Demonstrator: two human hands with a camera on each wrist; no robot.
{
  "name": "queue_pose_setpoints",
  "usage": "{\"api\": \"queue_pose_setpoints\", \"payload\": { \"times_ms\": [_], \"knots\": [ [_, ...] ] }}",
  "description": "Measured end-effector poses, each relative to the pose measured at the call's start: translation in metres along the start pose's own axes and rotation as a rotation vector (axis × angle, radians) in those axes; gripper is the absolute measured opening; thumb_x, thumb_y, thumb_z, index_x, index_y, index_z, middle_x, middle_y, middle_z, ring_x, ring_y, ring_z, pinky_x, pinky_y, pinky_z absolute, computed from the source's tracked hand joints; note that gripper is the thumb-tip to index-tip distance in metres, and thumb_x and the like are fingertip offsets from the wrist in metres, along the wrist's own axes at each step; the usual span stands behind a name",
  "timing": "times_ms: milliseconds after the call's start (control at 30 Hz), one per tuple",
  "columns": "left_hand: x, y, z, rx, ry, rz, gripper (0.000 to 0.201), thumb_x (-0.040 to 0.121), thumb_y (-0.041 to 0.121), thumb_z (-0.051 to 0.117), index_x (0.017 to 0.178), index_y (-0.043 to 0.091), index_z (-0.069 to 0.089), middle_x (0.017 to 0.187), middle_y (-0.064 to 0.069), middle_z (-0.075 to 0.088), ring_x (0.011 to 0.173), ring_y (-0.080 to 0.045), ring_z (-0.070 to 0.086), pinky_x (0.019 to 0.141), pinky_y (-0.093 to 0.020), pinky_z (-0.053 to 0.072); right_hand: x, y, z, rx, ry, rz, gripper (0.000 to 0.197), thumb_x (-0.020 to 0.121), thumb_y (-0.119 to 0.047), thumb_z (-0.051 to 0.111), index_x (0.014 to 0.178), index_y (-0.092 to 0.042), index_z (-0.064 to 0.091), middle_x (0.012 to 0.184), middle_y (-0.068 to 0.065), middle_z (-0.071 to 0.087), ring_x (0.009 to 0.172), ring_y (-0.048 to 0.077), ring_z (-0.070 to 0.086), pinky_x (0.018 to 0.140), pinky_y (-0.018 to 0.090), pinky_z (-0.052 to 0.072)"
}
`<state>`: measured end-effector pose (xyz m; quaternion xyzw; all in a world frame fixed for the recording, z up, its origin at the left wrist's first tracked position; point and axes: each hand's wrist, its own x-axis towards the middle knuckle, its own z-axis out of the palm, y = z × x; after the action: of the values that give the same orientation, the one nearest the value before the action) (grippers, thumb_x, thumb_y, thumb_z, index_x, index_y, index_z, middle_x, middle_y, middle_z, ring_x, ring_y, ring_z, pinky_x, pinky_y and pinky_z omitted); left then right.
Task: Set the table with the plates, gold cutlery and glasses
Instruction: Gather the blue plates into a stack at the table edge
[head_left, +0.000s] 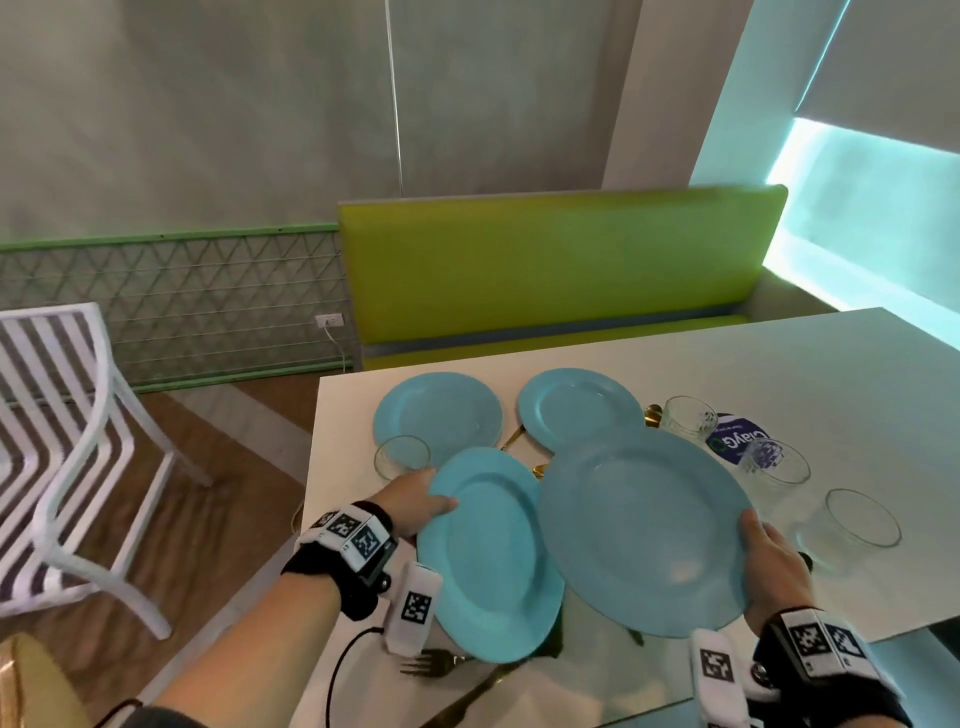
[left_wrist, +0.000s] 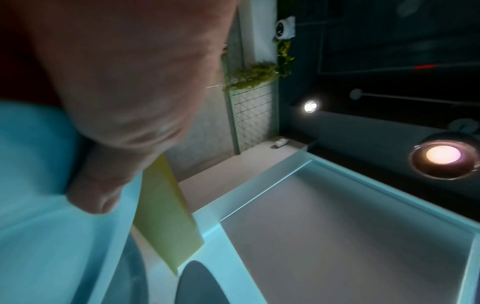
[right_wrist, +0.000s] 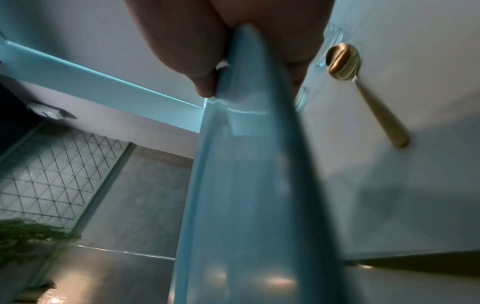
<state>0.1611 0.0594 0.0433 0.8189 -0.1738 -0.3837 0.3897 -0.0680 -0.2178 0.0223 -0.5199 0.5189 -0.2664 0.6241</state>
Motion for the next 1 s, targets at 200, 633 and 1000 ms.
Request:
{"api": "queue_pose_setpoints", "payload": {
  "times_ms": [200, 633, 1000],
  "knots": [
    [-0.011, 0.036, -0.017, -0.264, 0.071, 0.119, 0.028, 0.094, 0.017, 0.054, 0.121, 0.012, 0.049, 0.119, -0.010, 0.062, 0.106, -0.031, 0.064, 0.092, -0.044, 0.053, -0.018, -0.021, 0.024, 0.113, -0.049, 0.011, 0.038, 0.100, -0.030, 0.040, 0.128, -0.006, 0.051, 0.081, 0.002, 0.058, 0.067, 0.021, 0.053, 0.061, 0.030, 0.044],
    [0.029, 0.094, 0.045, -0.630, 0.046, 0.272, 0.013, 0.099, 0.024, 0.042, 0.100, 0.014, 0.050, 0.102, -0.005, 0.063, 0.094, -0.022, 0.061, 0.081, -0.034, 0.053, 0.005, -0.053, 0.046, 0.191, -0.174, -0.004, 0.034, 0.102, -0.025, 0.035, 0.132, -0.011, 0.044, 0.089, 0.004, 0.059, 0.070, 0.020, 0.053, 0.061, 0.033, 0.044],
    [0.111, 0.130, 0.035, -0.719, 0.093, -0.102, 0.061, 0.095, 0.058, 0.021, 0.099, 0.013, 0.062, 0.094, -0.008, 0.067, 0.084, -0.023, 0.064, 0.066, -0.029, 0.052, 0.092, -0.105, 0.095, 0.175, -0.264, 0.030, 0.030, 0.099, -0.021, 0.042, 0.128, -0.016, 0.049, 0.106, 0.010, 0.063, 0.085, 0.028, 0.058, 0.075, 0.041, 0.049]
  ]
}}
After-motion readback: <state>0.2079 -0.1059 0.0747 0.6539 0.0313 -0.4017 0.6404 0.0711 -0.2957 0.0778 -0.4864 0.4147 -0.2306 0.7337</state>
